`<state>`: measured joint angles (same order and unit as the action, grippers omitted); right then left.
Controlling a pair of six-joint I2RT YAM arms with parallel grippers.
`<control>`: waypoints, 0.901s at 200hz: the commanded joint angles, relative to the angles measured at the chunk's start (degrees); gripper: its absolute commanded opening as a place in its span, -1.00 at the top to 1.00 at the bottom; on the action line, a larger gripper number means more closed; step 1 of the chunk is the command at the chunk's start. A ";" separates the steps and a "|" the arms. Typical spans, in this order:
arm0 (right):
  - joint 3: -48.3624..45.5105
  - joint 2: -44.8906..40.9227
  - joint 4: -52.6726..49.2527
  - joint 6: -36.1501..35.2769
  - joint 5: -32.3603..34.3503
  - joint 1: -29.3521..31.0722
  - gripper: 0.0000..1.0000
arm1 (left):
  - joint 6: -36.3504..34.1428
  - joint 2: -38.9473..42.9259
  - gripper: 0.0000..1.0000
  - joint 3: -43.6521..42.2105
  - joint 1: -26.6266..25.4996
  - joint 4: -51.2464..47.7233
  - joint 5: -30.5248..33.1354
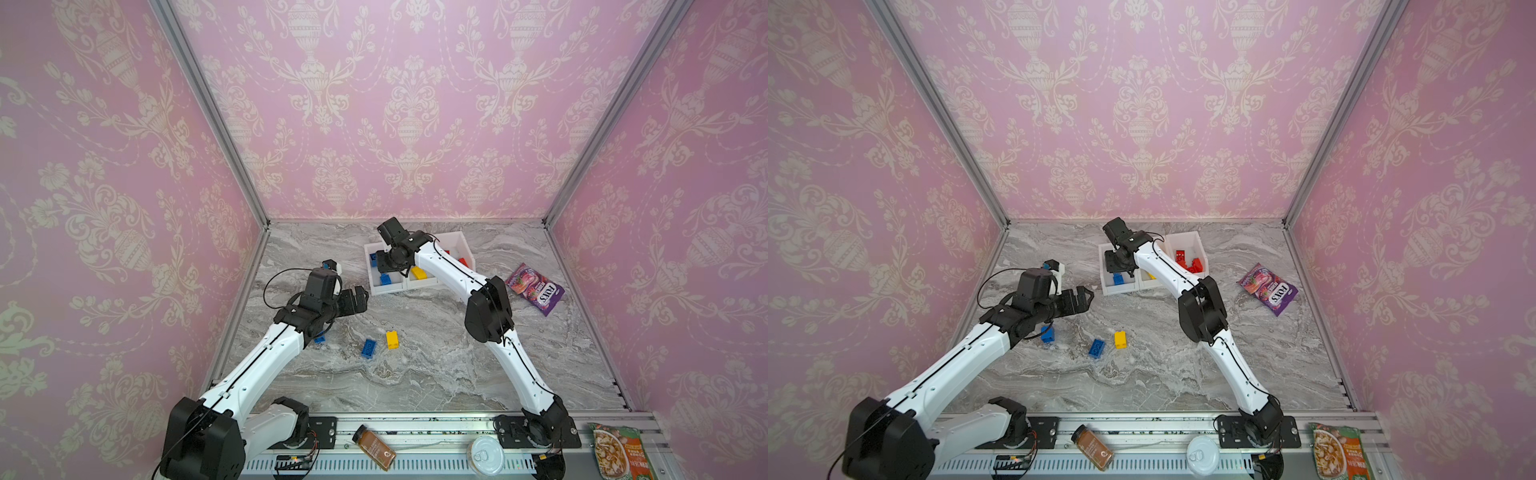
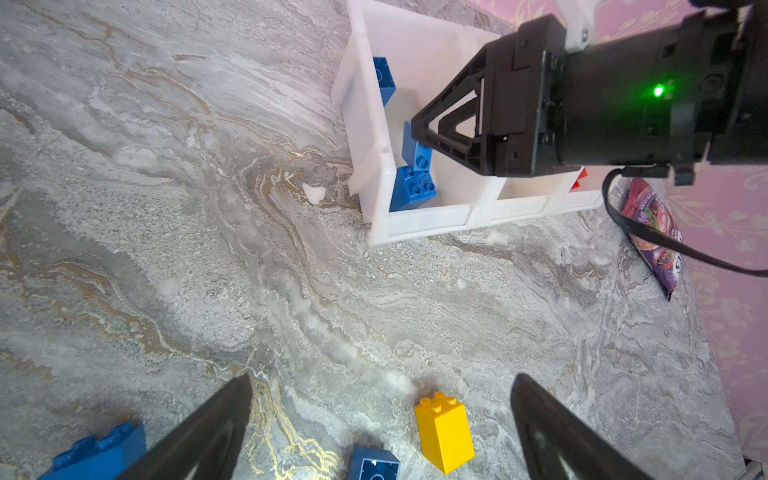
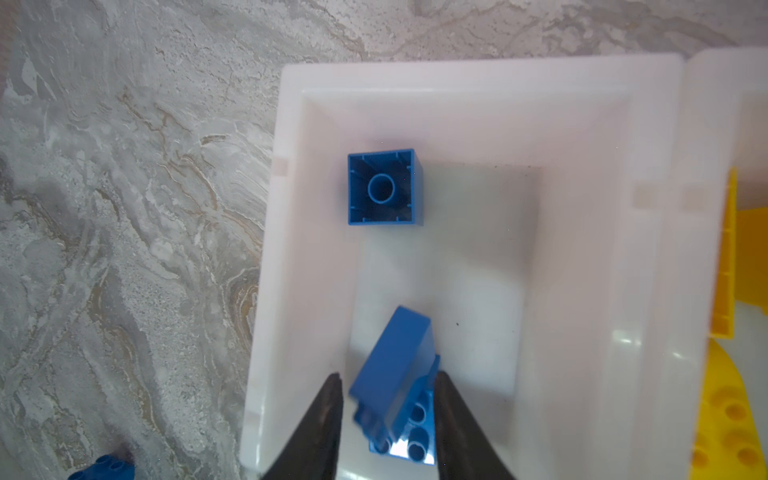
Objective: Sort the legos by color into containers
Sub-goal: 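Open the right gripper to drop the blue brick into the blue compartment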
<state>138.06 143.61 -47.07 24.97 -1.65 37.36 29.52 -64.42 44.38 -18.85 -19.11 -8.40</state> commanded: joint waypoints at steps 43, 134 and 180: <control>-1.40 -3.44 0.37 -0.97 0.50 0.07 0.13 | 1.15 0.52 -0.99 -0.54 0.39 -1.45 1.39; -11.38 -13.46 2.78 -1.24 -1.08 1.91 -0.20 | 1.01 0.35 -0.99 -0.68 0.37 -1.72 1.81; -23.05 -23.15 4.00 -1.19 -1.13 4.50 -0.47 | 1.33 0.35 -0.99 -0.86 0.39 -1.37 1.82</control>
<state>120.16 125.80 -43.55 23.92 -2.52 40.21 29.71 -64.42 44.38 -18.85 -19.22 -8.14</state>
